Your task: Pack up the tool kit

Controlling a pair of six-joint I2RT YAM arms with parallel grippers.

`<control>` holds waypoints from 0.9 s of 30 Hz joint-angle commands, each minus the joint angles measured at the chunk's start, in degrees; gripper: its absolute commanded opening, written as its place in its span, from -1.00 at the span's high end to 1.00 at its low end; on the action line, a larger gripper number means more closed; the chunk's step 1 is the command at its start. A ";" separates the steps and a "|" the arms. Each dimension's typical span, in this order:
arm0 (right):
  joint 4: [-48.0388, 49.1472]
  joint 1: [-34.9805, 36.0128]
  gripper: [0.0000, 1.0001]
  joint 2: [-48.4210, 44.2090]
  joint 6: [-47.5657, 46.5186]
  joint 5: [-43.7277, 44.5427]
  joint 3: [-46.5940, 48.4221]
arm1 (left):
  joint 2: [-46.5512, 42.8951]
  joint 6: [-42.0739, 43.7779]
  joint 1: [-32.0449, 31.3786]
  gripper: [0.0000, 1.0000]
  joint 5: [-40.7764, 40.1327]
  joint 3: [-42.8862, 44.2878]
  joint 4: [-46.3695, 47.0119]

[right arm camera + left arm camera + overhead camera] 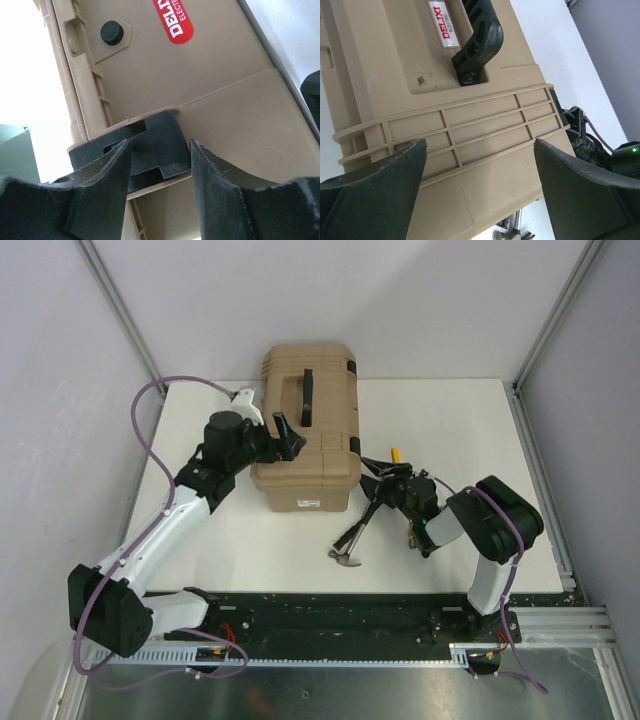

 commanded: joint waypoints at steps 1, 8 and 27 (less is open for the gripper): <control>20.94 -0.64 0.39 -3.18 -3.75 -0.96 1.24 | 0.32 1.56 -0.97 -0.87 -1.92 -2.96 -6.73; 19.43 -1.50 0.45 -4.35 -5.39 -2.36 0.91 | 0.78 1.74 -1.92 -0.85 -2.86 -4.23 -7.20; 20.98 2.40 -0.44 -0.88 0.20 0.33 3.06 | 2.38 0.57 -2.22 -0.90 -1.62 -3.13 -7.76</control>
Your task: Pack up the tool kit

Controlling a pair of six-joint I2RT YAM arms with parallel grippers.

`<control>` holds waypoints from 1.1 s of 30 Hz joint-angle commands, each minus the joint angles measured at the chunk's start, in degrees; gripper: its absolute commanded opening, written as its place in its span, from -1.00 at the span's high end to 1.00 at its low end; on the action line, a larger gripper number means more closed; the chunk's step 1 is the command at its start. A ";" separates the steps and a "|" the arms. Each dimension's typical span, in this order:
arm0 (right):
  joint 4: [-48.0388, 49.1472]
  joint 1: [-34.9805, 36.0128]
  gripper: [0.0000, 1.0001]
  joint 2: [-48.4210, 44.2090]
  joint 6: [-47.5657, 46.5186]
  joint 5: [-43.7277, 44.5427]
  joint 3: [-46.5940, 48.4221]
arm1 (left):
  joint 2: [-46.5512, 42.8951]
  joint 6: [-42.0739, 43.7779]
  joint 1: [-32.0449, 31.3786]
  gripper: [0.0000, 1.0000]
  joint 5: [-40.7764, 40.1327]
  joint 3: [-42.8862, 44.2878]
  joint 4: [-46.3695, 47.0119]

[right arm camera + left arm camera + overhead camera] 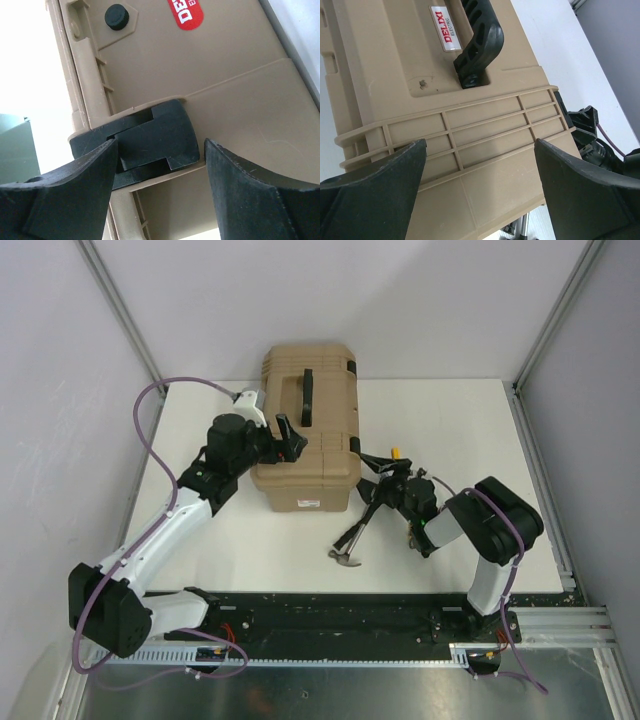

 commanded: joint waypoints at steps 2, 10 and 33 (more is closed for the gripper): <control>19.83 1.09 -0.28 -1.00 -0.01 0.66 3.85 | 2.66 -1.18 -0.65 -0.89 1.15 -1.61 -10.13; 19.85 -0.67 0.20 -4.12 -3.32 -0.67 4.33 | 2.27 -1.35 -0.74 -0.84 1.10 -3.15 -10.10; 2.81 -3.10 0.28 -15.40 -17.26 -4.62 4.45 | 1.80 -0.38 -1.00 -0.81 -1.26 -3.75 -10.06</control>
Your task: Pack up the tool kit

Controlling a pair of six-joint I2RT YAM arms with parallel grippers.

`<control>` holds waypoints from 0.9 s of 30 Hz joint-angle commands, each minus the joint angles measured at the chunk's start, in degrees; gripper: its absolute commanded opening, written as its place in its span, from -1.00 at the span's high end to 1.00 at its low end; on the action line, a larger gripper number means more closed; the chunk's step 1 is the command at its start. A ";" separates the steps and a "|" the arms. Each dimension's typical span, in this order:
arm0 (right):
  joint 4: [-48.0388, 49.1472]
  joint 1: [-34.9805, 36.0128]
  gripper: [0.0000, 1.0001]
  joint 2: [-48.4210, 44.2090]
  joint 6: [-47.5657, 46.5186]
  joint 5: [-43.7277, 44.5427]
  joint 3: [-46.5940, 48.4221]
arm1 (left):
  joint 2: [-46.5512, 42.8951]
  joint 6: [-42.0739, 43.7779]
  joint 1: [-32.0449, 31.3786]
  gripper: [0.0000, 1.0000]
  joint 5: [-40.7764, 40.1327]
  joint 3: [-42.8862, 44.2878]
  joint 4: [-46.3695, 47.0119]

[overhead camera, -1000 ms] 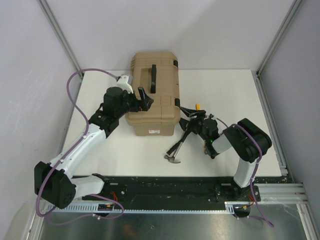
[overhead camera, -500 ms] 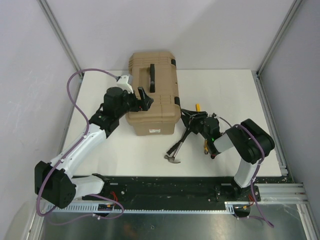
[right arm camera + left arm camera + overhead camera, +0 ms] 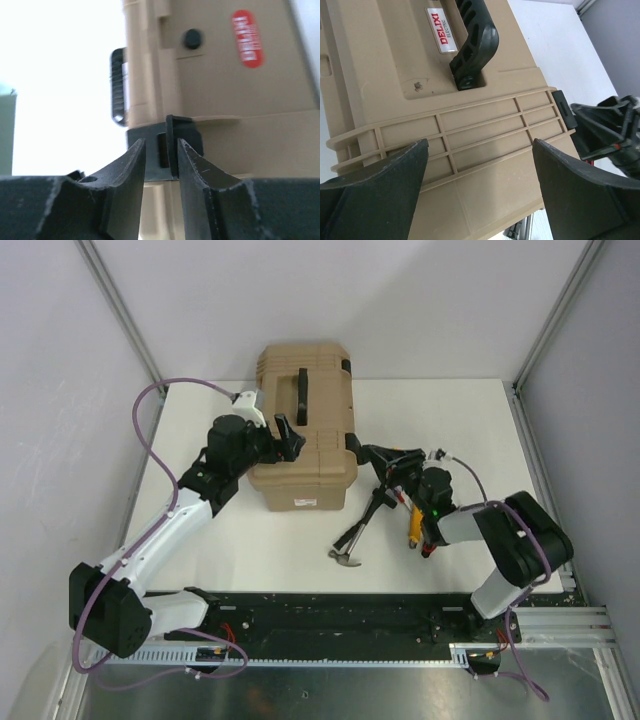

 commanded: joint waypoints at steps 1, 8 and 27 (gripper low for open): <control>9.25 1.06 0.27 -6.45 -3.67 -5.75 3.98 | 1.66 -0.43 -0.91 -0.81 -0.15 -2.93 -11.45; -15.39 0.26 -0.28 -16.80 -13.94 -4.68 5.40 | 0.07 0.87 -0.89 -0.83 -2.80 -0.16 -12.85; -57.90 2.25 -0.85 -22.09 -49.49 3.15 24.78 | -5.10 3.95 1.49 -0.99 -5.45 7.05 -14.78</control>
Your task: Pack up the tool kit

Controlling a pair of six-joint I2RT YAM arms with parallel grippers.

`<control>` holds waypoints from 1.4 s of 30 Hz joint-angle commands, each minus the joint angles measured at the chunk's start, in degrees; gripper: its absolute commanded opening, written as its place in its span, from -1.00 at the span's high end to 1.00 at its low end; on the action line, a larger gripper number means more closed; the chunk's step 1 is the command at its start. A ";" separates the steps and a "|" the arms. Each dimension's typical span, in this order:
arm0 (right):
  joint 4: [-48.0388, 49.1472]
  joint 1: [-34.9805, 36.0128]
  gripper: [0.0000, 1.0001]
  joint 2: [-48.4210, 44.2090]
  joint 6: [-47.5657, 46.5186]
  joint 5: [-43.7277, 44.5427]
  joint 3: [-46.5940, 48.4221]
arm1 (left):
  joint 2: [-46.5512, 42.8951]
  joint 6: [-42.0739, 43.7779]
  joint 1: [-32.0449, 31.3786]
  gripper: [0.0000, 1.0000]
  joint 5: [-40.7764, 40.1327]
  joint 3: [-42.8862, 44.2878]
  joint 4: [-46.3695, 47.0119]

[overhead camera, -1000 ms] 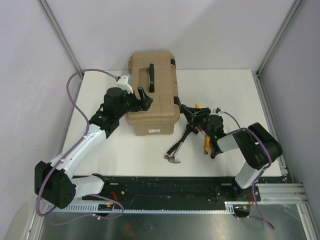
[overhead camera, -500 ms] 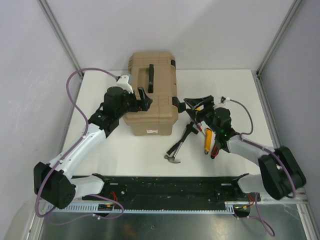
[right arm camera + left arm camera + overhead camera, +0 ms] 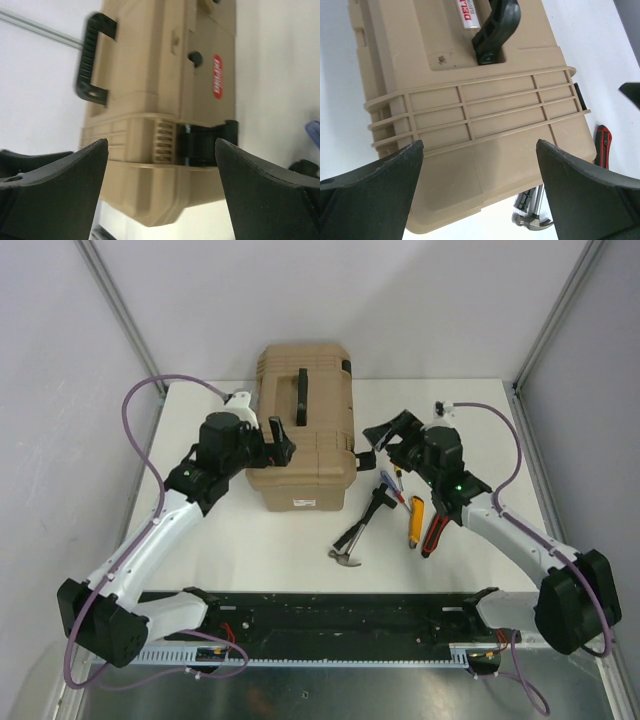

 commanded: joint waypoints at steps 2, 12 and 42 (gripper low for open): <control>-4.24 0.68 -0.84 5.32 -8.33 -3.23 5.28 | -2.74 1.31 1.99 -0.99 -2.28 1.03 -0.44; -1.16 -0.79 -0.80 11.42 -14.00 -14.15 11.61 | -4.36 -0.92 8.01 -0.99 1.20 -0.55 -0.61; -9.50 12.62 0.25 19.74 -15.26 -22.34 16.34 | -3.01 -2.22 11.96 -0.99 0.35 0.09 -0.97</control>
